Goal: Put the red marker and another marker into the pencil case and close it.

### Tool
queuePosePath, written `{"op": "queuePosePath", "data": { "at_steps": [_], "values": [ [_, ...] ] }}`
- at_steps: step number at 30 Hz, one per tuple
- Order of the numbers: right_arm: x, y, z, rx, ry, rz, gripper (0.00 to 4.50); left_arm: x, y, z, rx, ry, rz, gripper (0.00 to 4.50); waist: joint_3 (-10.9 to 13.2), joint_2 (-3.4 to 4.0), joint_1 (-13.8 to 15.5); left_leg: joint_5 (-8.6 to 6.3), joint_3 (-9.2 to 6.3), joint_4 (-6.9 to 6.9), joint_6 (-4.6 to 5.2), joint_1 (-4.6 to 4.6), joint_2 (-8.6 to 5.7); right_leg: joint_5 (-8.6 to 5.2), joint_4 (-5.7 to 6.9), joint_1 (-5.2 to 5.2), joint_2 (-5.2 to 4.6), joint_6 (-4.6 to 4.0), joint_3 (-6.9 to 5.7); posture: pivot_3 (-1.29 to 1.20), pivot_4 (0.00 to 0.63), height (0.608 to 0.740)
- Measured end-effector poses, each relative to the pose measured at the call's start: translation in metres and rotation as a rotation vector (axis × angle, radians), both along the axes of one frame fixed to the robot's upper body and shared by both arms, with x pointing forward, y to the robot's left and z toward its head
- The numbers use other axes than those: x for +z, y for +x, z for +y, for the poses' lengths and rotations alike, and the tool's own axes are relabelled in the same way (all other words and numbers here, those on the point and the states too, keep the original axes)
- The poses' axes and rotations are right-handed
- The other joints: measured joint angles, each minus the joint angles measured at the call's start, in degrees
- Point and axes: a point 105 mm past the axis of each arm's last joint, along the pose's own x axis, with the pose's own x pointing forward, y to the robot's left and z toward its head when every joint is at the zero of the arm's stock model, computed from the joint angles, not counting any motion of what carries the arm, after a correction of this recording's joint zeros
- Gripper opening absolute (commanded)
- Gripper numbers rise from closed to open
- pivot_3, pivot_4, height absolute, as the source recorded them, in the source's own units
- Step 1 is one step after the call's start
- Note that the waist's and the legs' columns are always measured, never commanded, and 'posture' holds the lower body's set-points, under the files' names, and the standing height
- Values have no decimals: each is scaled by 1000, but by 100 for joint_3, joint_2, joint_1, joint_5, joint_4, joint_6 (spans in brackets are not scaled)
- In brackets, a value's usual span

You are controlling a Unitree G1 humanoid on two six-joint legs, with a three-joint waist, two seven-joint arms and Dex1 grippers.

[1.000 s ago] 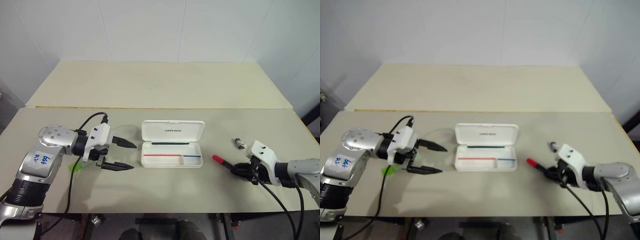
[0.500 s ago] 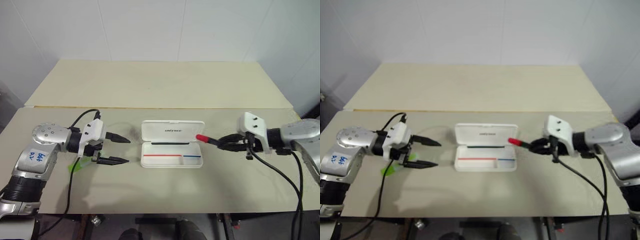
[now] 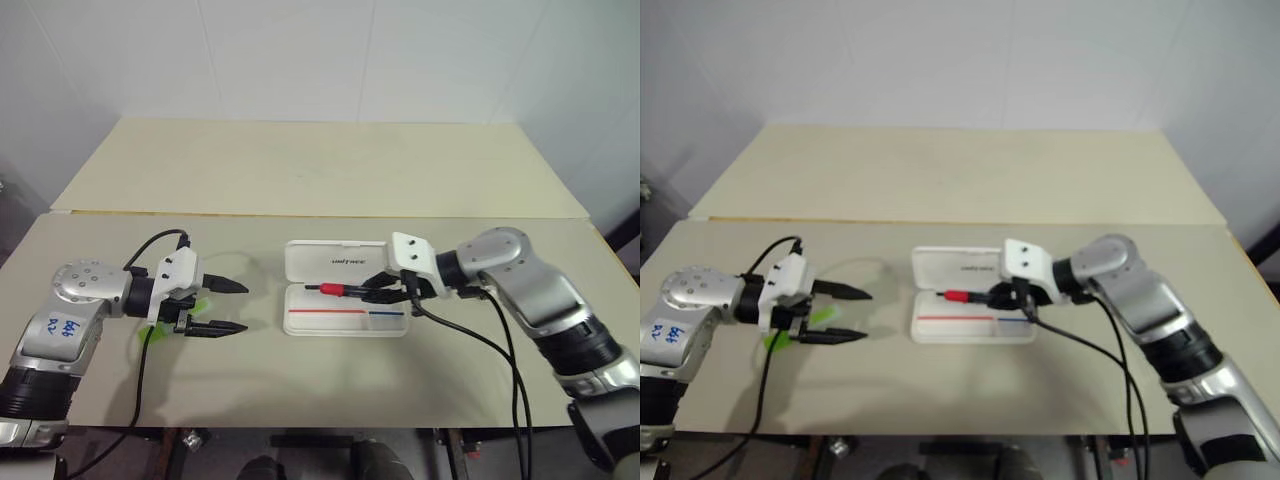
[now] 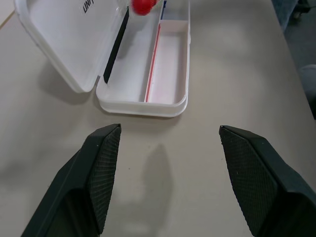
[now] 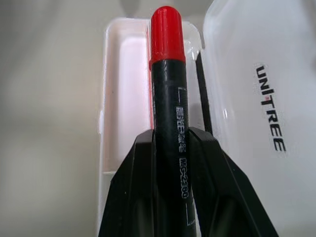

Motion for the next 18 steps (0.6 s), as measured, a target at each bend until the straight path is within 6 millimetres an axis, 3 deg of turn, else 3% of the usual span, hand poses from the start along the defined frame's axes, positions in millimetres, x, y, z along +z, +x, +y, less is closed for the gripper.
{"op": "queuePosePath", "data": {
  "at_steps": [12, 18],
  "values": [
    [-21, 22, 9, 19, -68, -80, 559, -4, -6, 1, 59, -8, 6, 3371, 0, 0, -140, 0, -1, -1, 0, 1, -2, 0, 4, 1, -2, 0, -2, 0, 150, 740],
    [-25, 22, 15, 35, -64, -92, 2605, -3, -8, -2, 55, -7, -5, 3371, 0, 0, -206, 1, -2, -2, -2, 1, -1, 0, 30, 1, -2, 0, -2, 0, 150, 740]
  ]
}}
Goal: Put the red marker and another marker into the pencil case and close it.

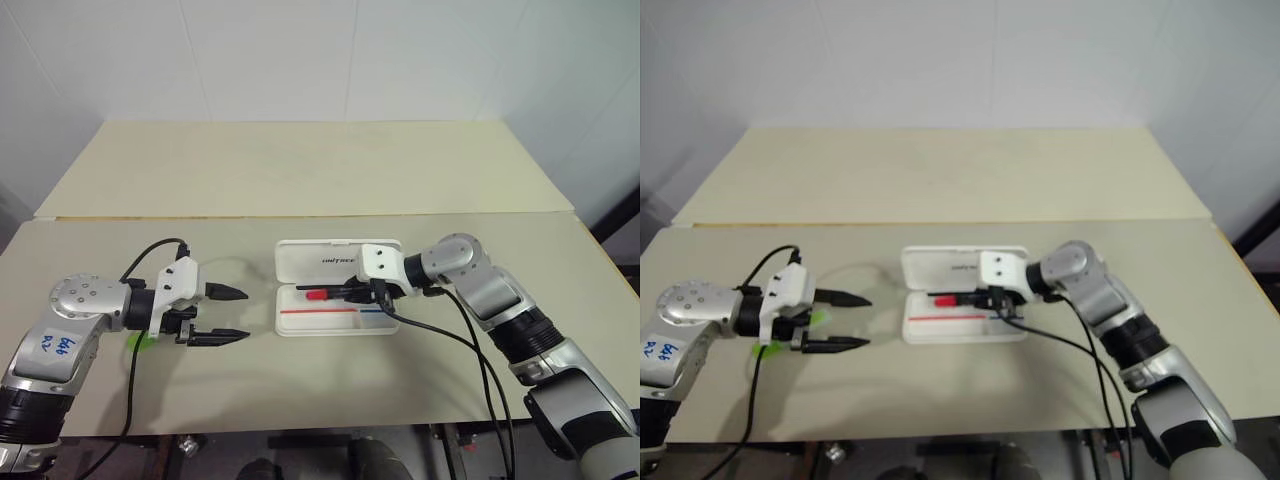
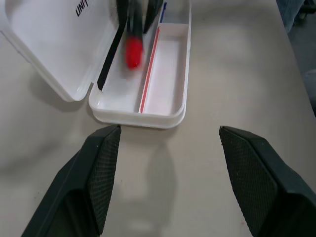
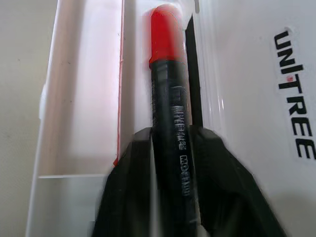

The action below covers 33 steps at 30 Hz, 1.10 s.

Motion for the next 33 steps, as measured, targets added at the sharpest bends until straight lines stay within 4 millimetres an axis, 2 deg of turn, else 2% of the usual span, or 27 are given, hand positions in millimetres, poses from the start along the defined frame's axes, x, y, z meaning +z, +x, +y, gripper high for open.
{"op": "queuePosePath", "data": {
  "at_steps": [5, 6, 11, 13, 17, 22, 27, 29, 33],
  "values": [
    [7, 0, 7, -4, 51, 2, 4304, 0, 0, 0, 1, 0, -1, 3371, 0, 0, -62, 1, -2, 0, -1, 2, 0, 0, 4, 1, 0, 0, -1, 0, 150, 740],
    [10, -2, 10, 1, 72, 8, 4459, 0, 0, 0, 1, 0, -1, 3371, 0, 1, -74, 1, -2, 0, -2, 1, 0, 0, 6, 0, 0, 0, 0, 0, 150, 740],
    [35, -18, 19, 64, 172, 30, 4459, -1, -1, 0, 0, 0, 3, 3371, 1, 2, -73, 1, -6, -1, -2, 1, 1, 0, 4, 1, -1, 0, -3, 0, 150, 740],
    [47, -31, 21, 104, 232, 64, 4459, -2, -1, 2, 4, 4, 7, 3371, 1, 2, -64, 1, -9, -1, -1, -1, 0, 0, 4, 1, -5, 0, -5, 0, 150, 740],
    [64, -49, 8, 133, 301, 102, 4459, -2, -1, 14, 55, 29, 14, 3371, 1, 2, -55, -1, -19, -4, 1, -2, -7, -1, -2, 5, -57, -1, -29, 0, 150, 740],
    [69, -60, -15, 98, 371, 163, 4459, -7, -5, 42, 192, 100, 62, 3371, 3, 3, -63, -4, -18, -9, 8, -3, -11, -1, -31, 7, -65, -2, -35, 0, 150, 740],
    [78, -58, -42, 16, 410, 142, 4459, -19, -12, 75, 367, 202, 129, 3371, 4, 0, -58, -5, -19, -15, 9, -3, -10, -2, -45, 9, -66, -3, -40, 0, 150, 740],
    [74, -56, -49, -12, 406, 147, 4459, -22, -18, 90, 436, 257, 165, 3371, 5, -1, -67, -5, -18, -18, 9, -2, -11, -2, -46, 9, -67, -4, -39, 0, 150, 740],
    [74, -53, -51, -26, 416, 132, 4459, -20, -22, 108, 523, 320, 206, 3371, 9, 1, -59, -5, -18, -18, 9, -3, -11, -3, -45, 8, -67, -5, -42, 0, 150, 740]
  ]
}}
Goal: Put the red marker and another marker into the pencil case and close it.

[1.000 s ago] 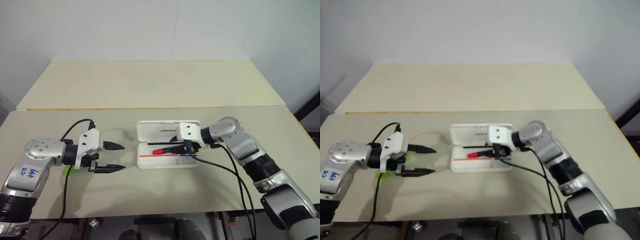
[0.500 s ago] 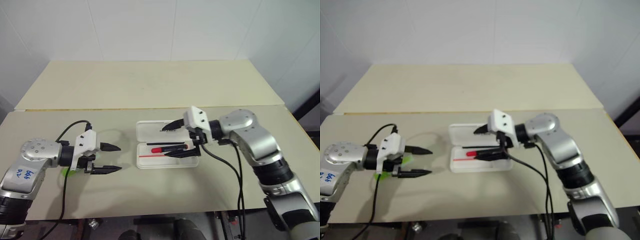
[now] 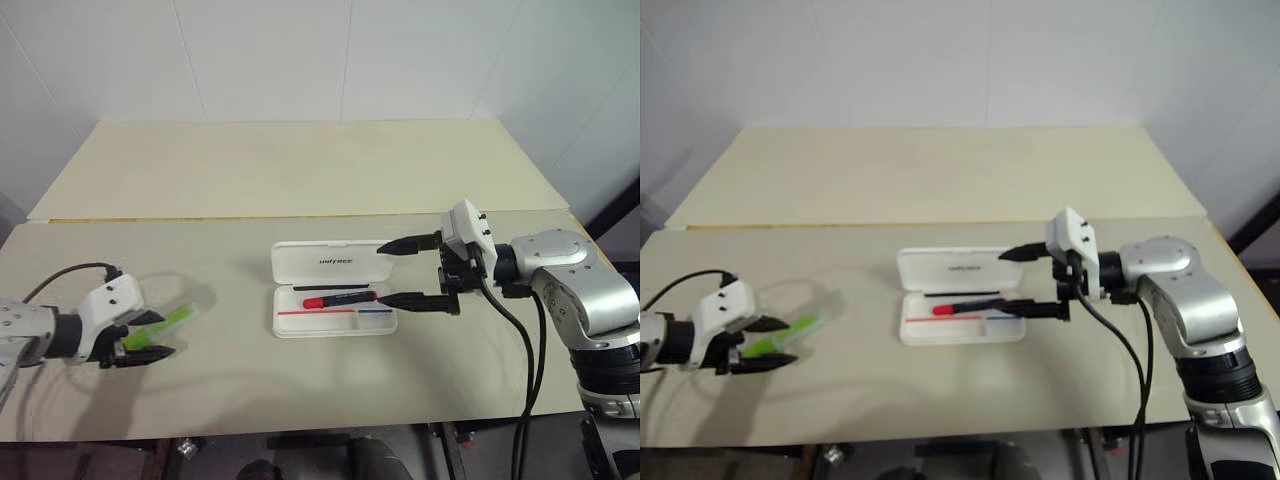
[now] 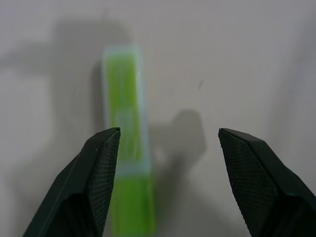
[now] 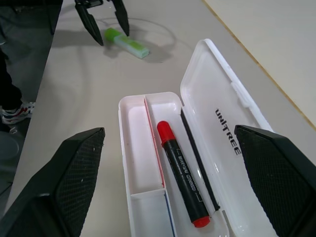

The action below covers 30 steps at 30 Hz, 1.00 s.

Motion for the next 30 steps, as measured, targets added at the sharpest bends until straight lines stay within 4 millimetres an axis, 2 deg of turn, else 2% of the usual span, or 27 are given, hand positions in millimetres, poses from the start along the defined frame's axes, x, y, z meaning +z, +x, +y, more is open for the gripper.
{"op": "queuePosePath", "data": {
  "at_steps": [3, 7, 12, 16, 20, 30],
  "values": [
    [1, 2, 2, -8, 18, -12, 4459, 5, -1, 11, 41, 66, 42, 3371, 4, -4, 1, 0, 0, 0, 0, 0, -2, 0, -1, 0, 0, -1, -1, 0, 150, 740],
    [-1, 3, 6, -9, 35, -13, 4459, 12, 8, 13, 45, 114, 55, 3371, 9, 0, 29, 0, 1, -1, 0, -2, -6, 0, -3, 0, 5, -1, -7, 0, 150, 740],
    [-2, 2, 8, -16, 43, -18, 4459, 14, 23, 7, 24, 153, 57, 3371, 13, 0, 47, -2, 3, -1, 4, -6, -7, 0, 5, 0, 23, 0, -11, 0, 150, 740],
    [-2, 1, 8, -31, 54, -22, 4459, 9, 32, -2, -14, 183, 89, 3371, 14, 1, 29, -5, 8, -1, 8, -11, -6, 0, 11, -4, 26, 0, -12, 0, 150, 740],
    [-2, -2, 9, -39, 58, -18, 4459, -4, 34, -9, -47, 214, 150, 3371, 14, 0, 20, -5, 9, 0, 9, -16, -6, 0, 11, -7, 27, 0, -14, 0, 150, 740],
    [0, -4, 3, -97, 80, -26, 4459, -3, 44, -11, -64, 292, 154, 3371, 14, 0, 82, -1, 10, 9, 7, -5, -9, 0, 10, -5, 28, 0, -13, 0, 150, 740]
  ]
}}
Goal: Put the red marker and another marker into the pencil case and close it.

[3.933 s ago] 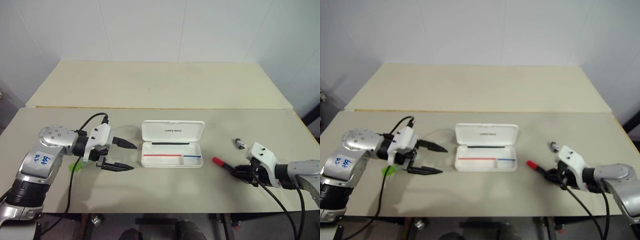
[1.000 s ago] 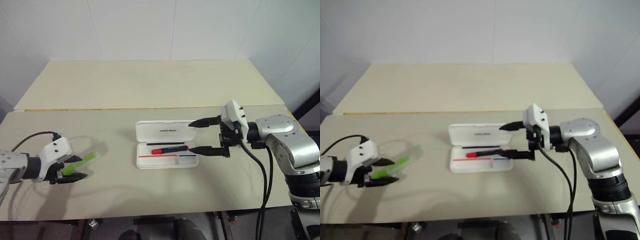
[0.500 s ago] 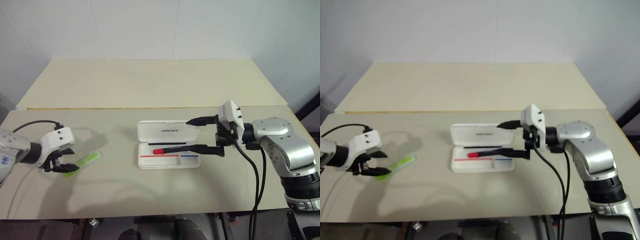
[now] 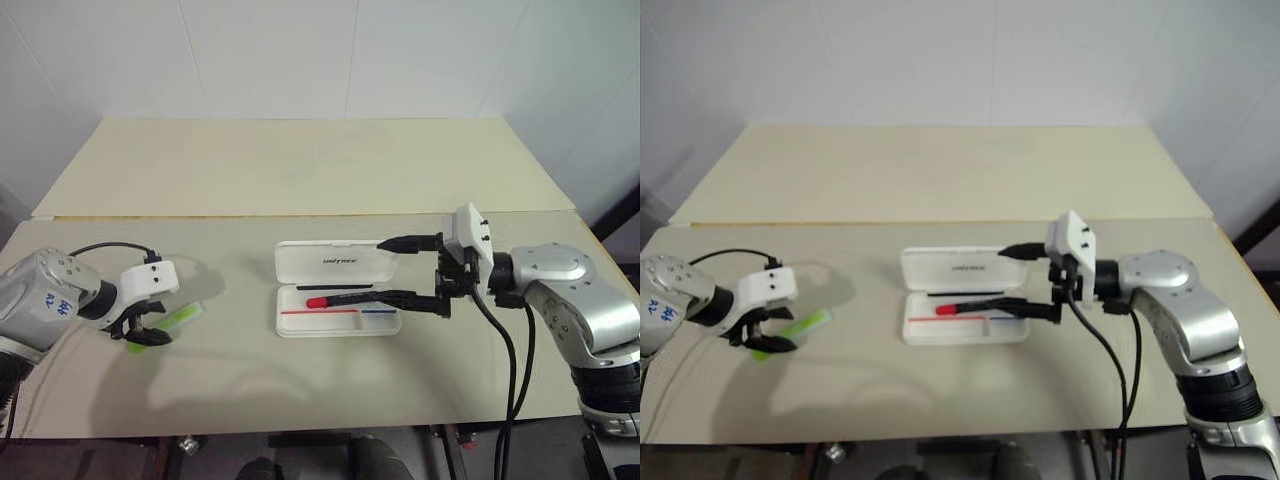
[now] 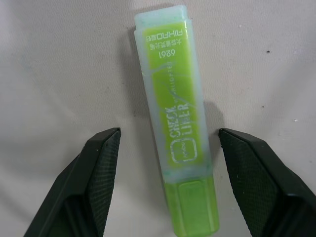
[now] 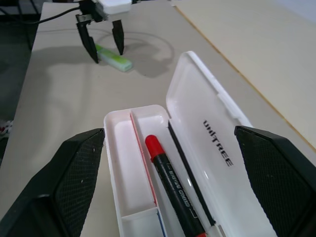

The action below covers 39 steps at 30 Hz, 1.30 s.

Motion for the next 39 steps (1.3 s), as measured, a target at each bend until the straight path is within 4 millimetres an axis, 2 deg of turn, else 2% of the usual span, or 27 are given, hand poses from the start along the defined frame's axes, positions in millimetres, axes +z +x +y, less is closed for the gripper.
{"op": "queuePosePath", "data": {
  "at_steps": [5, 8, 13, 14, 25, 31, 39],
  "values": [
    [0, -3, 2, -3, 5, -5, 4459, 0, 1, -2, -7, 9, -7, 3371, 0, 0, 47, 7, 1, 0, -2, 7, 1, 0, 10, 1, 3, 0, 4, 0, 150, 740],
    [-1, -2, 2, -12, 7, -3, 4500, 0, 0, -5, -11, 11, -2, 2775, 0, 0, 55, 7, 2, 0, -2, 6, 1, 0, 8, 0, 2, 0, 4, 0, 150, 740],
    [-1, -1, 1, -19, 9, -3, 4500, -3, -4, -8, -12, -6, 19, 1184, 0, 0, 83, 7, 2, 1, -1, 6, 0, 0, 9, 1, 0, 0, 3, 0, 150, 740],
    [0, -1, 1, -19, 9, -4, 4500, -3, -4, -7, -5, -12, 20, 1062, 0, 0, 83, 8, 1, 1, -1, 8, 0, 0, 11, 2, -1, 0, 3, 0, 150, 740],
    [0, -1, 0, -22, 3, -5, 4500, -4, -6, -10, 8, -77, 5, 1062, 0, 0, 84, 8, 3, 1, 0, 9, -3, 0, 11, 2, -4, 0, 5, 0, 150, 740],
    [-1, -1, -2, -12, -6, -3, 4500, 1, -7, -20, -86, -139, 7, 1062, 0, 0, 116, 5, 0, 1, 4, 0, -3, 0, 3, 2, -8, 0, -2, 0, 150, 740],
    [-6, 6, -14, -41, -29, 15, 4500, 35, -1, -40, -262, -181, -70, 1062, 1, -2, 114, 5, 1, 1, 6, -3, -4, 0, 1, 2, -5, 0, -5, 0, 150, 740]
  ]
}}
